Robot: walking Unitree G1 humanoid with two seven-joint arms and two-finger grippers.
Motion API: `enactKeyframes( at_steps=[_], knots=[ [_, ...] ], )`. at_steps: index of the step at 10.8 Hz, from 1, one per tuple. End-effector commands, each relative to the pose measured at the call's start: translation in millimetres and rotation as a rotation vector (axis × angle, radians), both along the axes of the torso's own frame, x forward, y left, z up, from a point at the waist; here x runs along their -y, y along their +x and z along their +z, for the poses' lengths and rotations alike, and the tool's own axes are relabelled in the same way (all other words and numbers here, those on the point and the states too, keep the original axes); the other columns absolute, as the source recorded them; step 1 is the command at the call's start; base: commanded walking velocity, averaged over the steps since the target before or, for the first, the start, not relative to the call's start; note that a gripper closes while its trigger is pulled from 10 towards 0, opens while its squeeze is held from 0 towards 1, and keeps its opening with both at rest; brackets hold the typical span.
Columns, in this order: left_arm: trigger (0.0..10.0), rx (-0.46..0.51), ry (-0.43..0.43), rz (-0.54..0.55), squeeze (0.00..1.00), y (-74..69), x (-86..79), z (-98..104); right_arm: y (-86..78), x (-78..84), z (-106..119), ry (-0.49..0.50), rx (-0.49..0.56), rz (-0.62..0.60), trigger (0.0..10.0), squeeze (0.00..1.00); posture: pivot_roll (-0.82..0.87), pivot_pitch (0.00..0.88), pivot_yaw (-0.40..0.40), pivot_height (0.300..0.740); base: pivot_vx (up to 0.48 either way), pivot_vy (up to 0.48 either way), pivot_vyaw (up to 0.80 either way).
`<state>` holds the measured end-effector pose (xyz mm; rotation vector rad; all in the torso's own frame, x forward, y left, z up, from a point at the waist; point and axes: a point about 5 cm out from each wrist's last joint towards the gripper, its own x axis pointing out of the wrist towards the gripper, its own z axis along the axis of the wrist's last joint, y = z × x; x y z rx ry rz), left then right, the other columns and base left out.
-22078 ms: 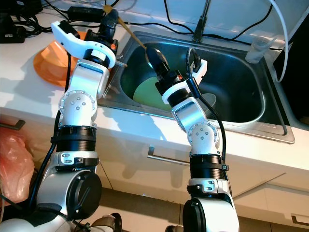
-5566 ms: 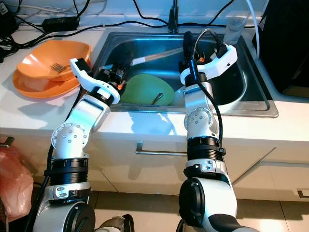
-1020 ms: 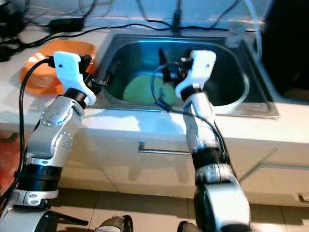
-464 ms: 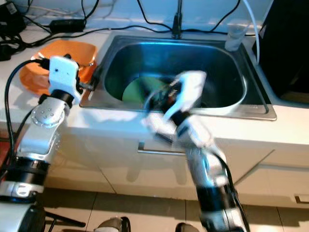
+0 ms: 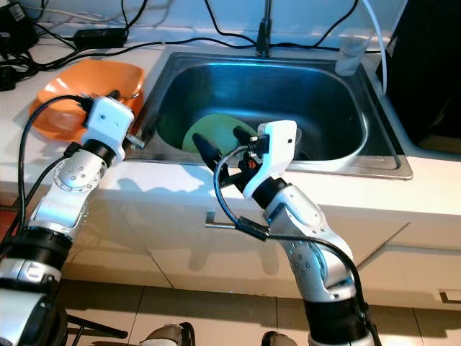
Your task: Kitchen organization
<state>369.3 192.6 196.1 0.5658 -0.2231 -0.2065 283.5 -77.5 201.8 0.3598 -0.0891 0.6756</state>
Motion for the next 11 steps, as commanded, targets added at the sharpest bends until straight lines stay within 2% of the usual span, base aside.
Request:
enactKeyframes(
  at_steps=[1, 5, 9, 10, 11],
  knots=[
    [10.0, 0.012, 0.049, -0.024, 0.00, 2.3, 0.3, 3.4, -3.1, 2.3, 4.3, 0.009, 0.004, -0.007, 10.0, 0.00, -0.03, 0.134, 0.037, 0.740, 0.000, 0.000, 0.00],
    [10.0, 0.031, 0.089, -0.011, 0.00, 11.1, -4.4, 6.0, -17.1, 2.6, 5.9, 0.002, -0.008, -0.007, 10.0, 0.00, -0.06, 0.155, 0.036, 0.740, 0.000, 0.000, 0.00],
    [10.0, 0.038, 0.097, 0.066, 0.00, 20.1, -21.9, 14.5, -23.3, 8.8, 8.2, -0.008, -0.023, -0.026, 10.0, 0.00, -0.09, 0.174, 0.027, 0.740, 0.000, 0.000, 0.00],
    [0.0, 0.030, 0.081, 0.071, 0.00, 22.1, -24.0, 16.3, -24.7, 8.5, 8.7, -0.011, -0.025, -0.027, 10.0, 0.00, -0.10, 0.175, 0.027, 0.740, 0.000, 0.000, 0.00],
    [0.0, 0.019, 0.074, 0.071, 0.00, 23.1, -24.3, 15.7, -25.2, 8.8, 9.1, -0.014, -0.025, -0.028, 10.0, 0.00, -0.11, 0.175, 0.027, 0.740, 0.000, 0.000, 0.00]
  ],
)
